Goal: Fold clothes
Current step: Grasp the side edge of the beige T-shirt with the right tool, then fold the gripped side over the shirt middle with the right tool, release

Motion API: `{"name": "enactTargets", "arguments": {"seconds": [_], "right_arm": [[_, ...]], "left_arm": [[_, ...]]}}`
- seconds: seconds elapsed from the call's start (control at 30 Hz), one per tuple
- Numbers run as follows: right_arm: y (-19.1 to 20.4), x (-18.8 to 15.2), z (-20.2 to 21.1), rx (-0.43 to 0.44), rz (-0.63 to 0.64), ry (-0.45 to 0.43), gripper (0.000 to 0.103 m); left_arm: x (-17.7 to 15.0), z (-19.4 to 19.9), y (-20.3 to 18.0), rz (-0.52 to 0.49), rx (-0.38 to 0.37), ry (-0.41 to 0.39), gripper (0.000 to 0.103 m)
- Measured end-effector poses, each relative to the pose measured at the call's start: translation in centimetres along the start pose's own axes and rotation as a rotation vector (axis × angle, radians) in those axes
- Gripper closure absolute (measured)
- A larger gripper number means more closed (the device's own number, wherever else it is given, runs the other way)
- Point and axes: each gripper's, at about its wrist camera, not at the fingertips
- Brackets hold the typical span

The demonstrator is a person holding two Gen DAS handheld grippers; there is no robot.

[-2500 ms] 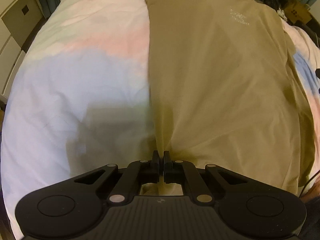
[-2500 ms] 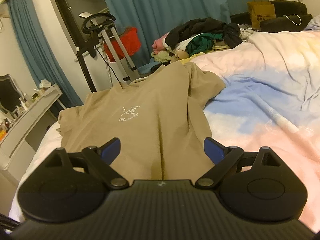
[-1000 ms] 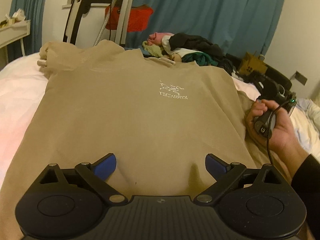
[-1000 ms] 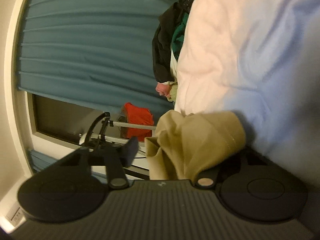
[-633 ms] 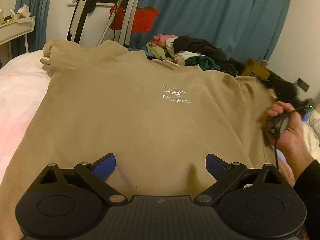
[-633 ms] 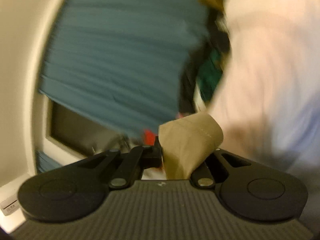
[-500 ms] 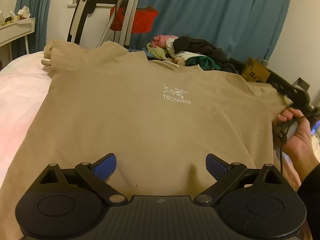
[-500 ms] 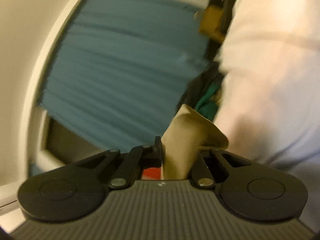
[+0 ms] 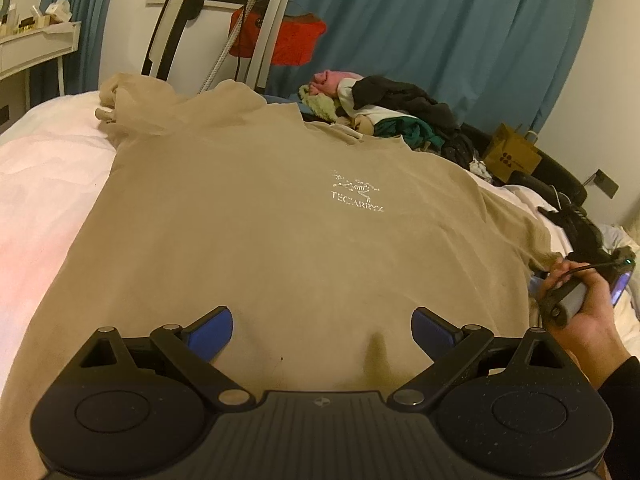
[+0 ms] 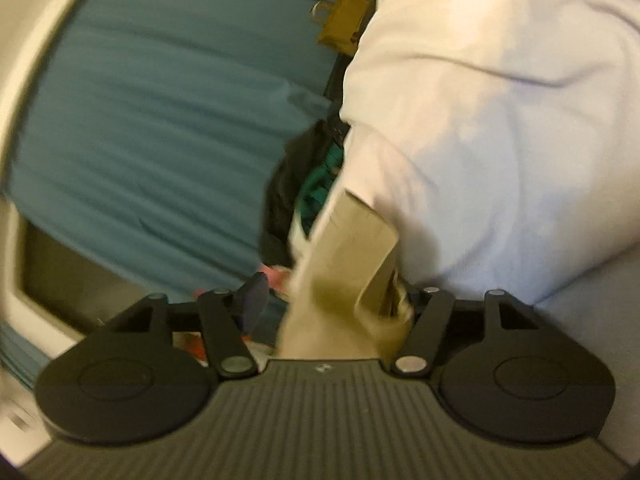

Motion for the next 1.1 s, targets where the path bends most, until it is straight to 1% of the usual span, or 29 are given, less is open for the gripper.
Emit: {"name": "enactTargets", "arguments": {"seconds": [0.07, 0.13, 0.2, 0.23, 0.27, 0.3, 0.4, 0.47, 0.57, 0.67, 0.77, 0.87, 0.93, 1.0, 1.1], "right_arm": [[0.6, -0.2, -1.0, -0.010, 0.061, 0.025, 0.037], [1.3, 0.0, -2.0, 0.025, 0.078, 0.056, 0.038], [2.7, 0.1, -3.1, 0.055, 0.143, 0.111, 0.050], [3.6, 0.1, -3.8, 0.069, 0.184, 0.142, 0.069], [3.6, -0.1, -3.6, 0.068, 0.221, 0.163, 0.094], [3.5, -0.3, -3.3, 0.055, 0.247, 0.170, 0.095], [6.0, 0.9, -3.1, 0.019, 0.332, 0.154, 0.095], [7.9, 1.7, -3.0, -0.017, 0.410, 0.130, 0.096], [11.2, 1.9, -1.4, -0.076, 0.533, 0.094, 0.096], [15.2, 0.3, 0.2, -0.131, 0.676, 0.068, 0.096], [19.2, -2.6, 1.8, -0.149, 0.813, 0.031, 0.096], [23.6, -6.8, 1.7, -0.172, 0.959, 0.022, 0.096], [25.7, -10.6, 1.5, -0.171, 1.061, 0.033, 0.096], [27.5, -14.8, 0.9, -0.160, 1.150, 0.053, 0.096], [28.4, -21.5, -0.2, -0.116, 1.240, 0.116, 0.095]], "left_arm": [[0.0, -0.2, 0.0, 0.007, 0.001, 0.003, 0.006], [0.0, -0.4, -0.1, 0.011, 0.002, 0.002, 0.006], [0.1, -0.6, -0.2, 0.012, 0.000, -0.001, 0.006], [0.3, -0.6, -0.3, 0.013, -0.005, -0.008, 0.006], [0.4, -0.6, -0.3, 0.015, -0.009, -0.016, 0.006], [0.6, -0.6, -0.4, 0.018, -0.013, -0.024, 0.006], [1.2, -0.3, -0.6, 0.023, -0.020, -0.048, 0.006], [1.7, -0.3, -0.3, 0.060, -0.013, -0.026, 0.006], [2.4, -0.1, 0.9, 0.126, 0.034, 0.020, 0.006], [3.1, 0.8, 2.5, 0.161, 0.071, 0.034, 0.006], [4.2, 2.4, 3.7, 0.127, 0.122, -0.002, 0.006], [5.1, 3.9, 4.5, 0.073, 0.166, -0.037, 0.006], [5.5, 4.7, 5.5, 0.064, 0.187, -0.049, 0.006], [6.0, 5.2, 6.6, 0.063, 0.204, -0.046, 0.006], [6.6, 5.7, 8.7, 0.098, 0.230, -0.052, 0.006]]}}
Point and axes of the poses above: each gripper's, at about its wrist camera, not at the fingertips, and z roughly against the way its jaws point, y to its left, x to its top, and after that the axes turned 2 degrees about -y, right-handed
